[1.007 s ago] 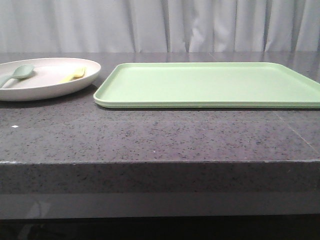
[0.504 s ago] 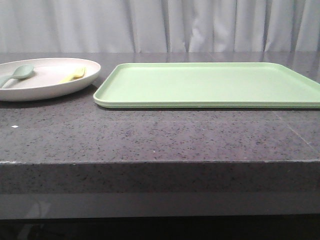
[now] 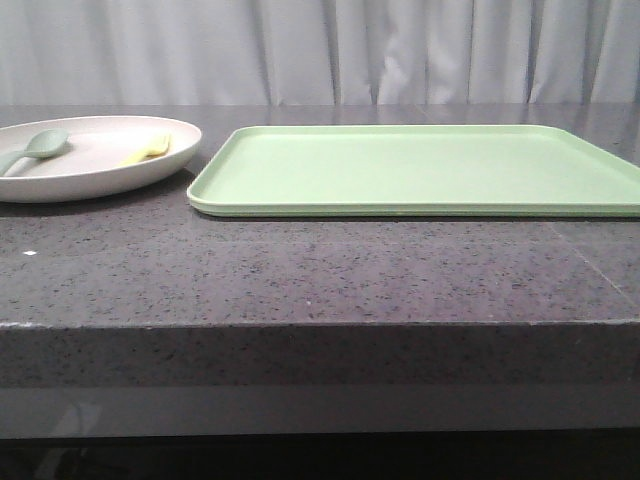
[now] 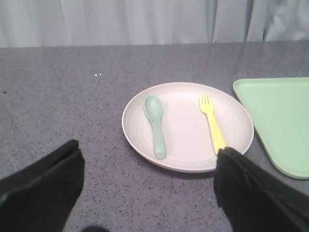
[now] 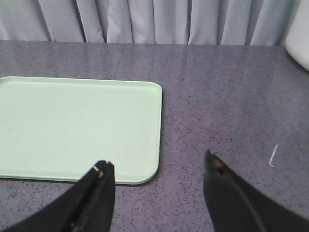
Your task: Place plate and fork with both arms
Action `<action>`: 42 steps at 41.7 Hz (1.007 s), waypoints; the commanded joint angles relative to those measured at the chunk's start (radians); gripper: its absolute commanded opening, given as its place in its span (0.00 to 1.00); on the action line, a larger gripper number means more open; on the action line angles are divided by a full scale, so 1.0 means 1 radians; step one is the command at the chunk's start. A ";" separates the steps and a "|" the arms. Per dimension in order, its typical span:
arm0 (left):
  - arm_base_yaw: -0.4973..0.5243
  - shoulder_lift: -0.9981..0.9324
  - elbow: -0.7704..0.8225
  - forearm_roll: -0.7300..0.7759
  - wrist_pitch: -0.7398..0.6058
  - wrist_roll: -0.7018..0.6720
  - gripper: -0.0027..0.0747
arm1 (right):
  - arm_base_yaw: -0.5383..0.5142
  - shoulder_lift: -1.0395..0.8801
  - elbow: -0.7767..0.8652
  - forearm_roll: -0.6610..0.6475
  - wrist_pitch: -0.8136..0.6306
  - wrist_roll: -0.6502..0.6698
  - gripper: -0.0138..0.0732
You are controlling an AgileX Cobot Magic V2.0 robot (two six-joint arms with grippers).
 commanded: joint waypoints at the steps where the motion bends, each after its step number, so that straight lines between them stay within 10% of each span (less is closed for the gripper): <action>1: -0.001 0.074 -0.064 -0.010 -0.043 0.001 0.78 | -0.003 0.014 -0.036 -0.002 -0.090 -0.010 0.66; 16: 0.067 0.507 -0.282 -0.044 0.118 0.001 0.78 | -0.003 0.014 -0.036 -0.002 -0.090 -0.010 0.66; 31: 0.319 0.840 -0.388 -0.689 0.146 0.455 0.72 | -0.003 0.014 -0.036 -0.002 -0.090 -0.010 0.66; 42: 0.354 1.015 -0.456 -0.849 0.135 0.535 0.61 | -0.003 0.014 -0.036 -0.002 -0.090 -0.010 0.66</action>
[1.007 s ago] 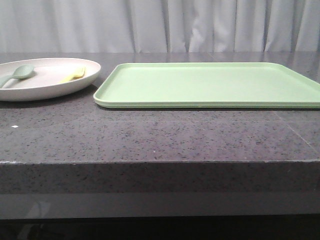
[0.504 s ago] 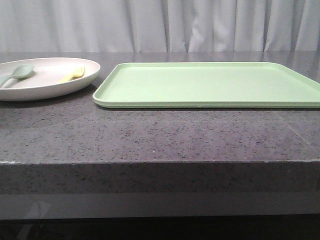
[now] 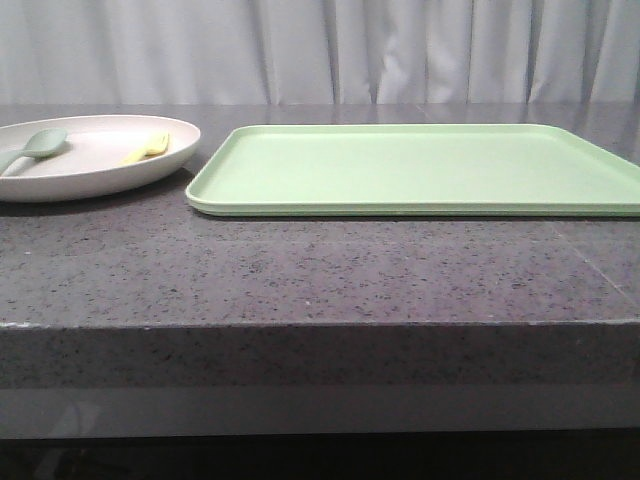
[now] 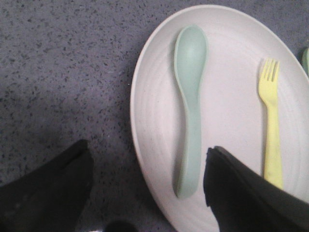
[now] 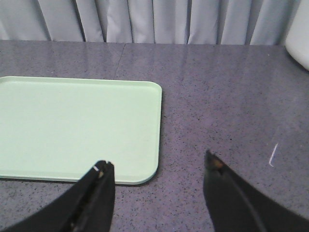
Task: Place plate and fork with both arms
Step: 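Grip the cream plate rim with the left gripper and slide it onto the tray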
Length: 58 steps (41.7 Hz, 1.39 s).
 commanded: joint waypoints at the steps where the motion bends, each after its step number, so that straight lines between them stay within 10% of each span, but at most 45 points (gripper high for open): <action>1: 0.003 0.021 -0.062 -0.080 -0.022 0.017 0.61 | -0.003 0.014 -0.036 -0.002 -0.090 -0.010 0.66; 22: 0.003 0.242 -0.218 -0.225 0.125 0.061 0.60 | -0.003 0.014 -0.036 -0.002 -0.090 -0.010 0.66; 51: 0.003 0.250 -0.223 -0.241 0.140 0.072 0.01 | -0.003 0.014 -0.036 -0.002 -0.090 -0.010 0.66; 58: 0.003 0.248 -0.266 -0.241 0.176 0.005 0.01 | -0.003 0.014 -0.036 -0.002 -0.090 -0.010 0.66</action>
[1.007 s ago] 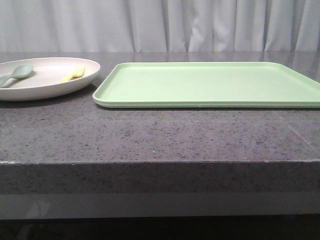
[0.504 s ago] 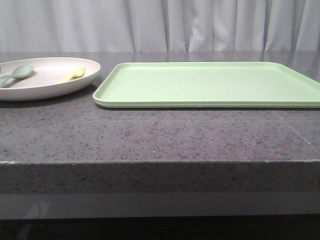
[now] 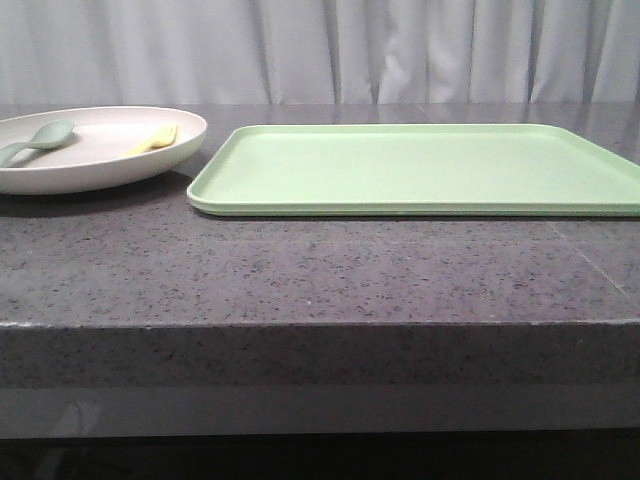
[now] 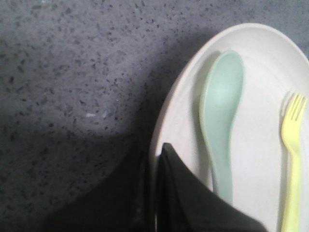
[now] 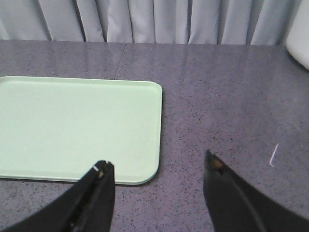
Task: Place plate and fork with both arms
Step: 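Grip the cream plate rim with the left gripper and slide it onto the tray, then release the plate and lift the left gripper away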
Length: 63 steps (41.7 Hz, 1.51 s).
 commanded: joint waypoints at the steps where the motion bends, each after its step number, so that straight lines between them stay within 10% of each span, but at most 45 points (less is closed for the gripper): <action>1: 0.000 -0.052 -0.064 -0.070 0.045 -0.057 0.01 | -0.003 0.014 -0.036 -0.002 -0.090 -0.010 0.66; 14: -0.081 -0.052 -0.187 -0.004 0.024 -0.247 0.01 | -0.003 0.014 -0.036 -0.002 -0.090 -0.010 0.66; 48: -0.694 0.050 -0.283 0.253 -0.416 -0.713 0.01 | -0.003 0.014 -0.036 -0.002 -0.090 -0.010 0.66; 63: -0.734 0.112 -0.281 0.283 -0.473 -0.724 0.01 | -0.003 0.014 -0.036 -0.002 -0.090 -0.010 0.66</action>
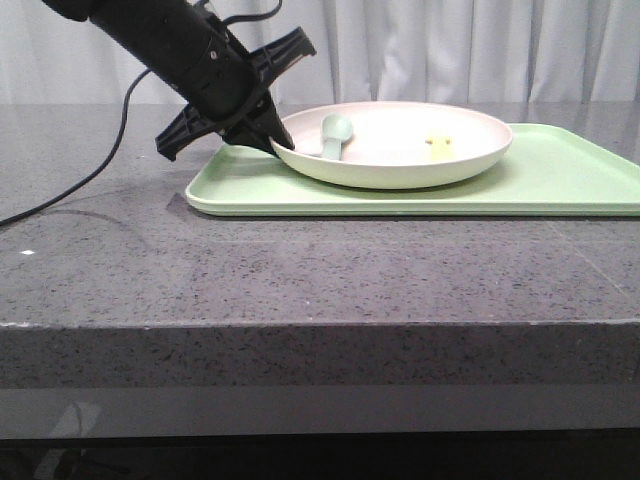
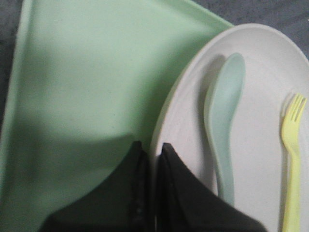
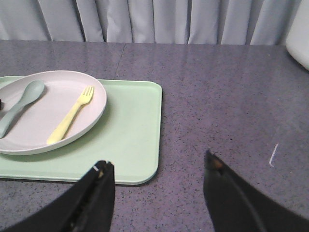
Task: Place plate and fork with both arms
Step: 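Release the plate and lift the left gripper away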
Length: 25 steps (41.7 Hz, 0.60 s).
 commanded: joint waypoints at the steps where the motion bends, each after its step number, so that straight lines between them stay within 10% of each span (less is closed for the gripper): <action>1: -0.007 -0.061 -0.031 -0.017 -0.052 -0.016 0.01 | -0.003 0.014 -0.036 -0.002 -0.090 -0.010 0.66; 9: -0.007 -0.061 -0.031 -0.013 -0.036 -0.011 0.04 | -0.003 0.014 -0.036 -0.002 -0.090 -0.010 0.66; 20: -0.007 -0.068 -0.045 -0.013 -0.008 -0.007 0.48 | -0.003 0.014 -0.036 -0.002 -0.090 -0.010 0.66; 25: -0.007 -0.096 -0.070 0.024 0.026 -0.002 0.51 | -0.003 0.014 -0.036 -0.002 -0.090 -0.010 0.66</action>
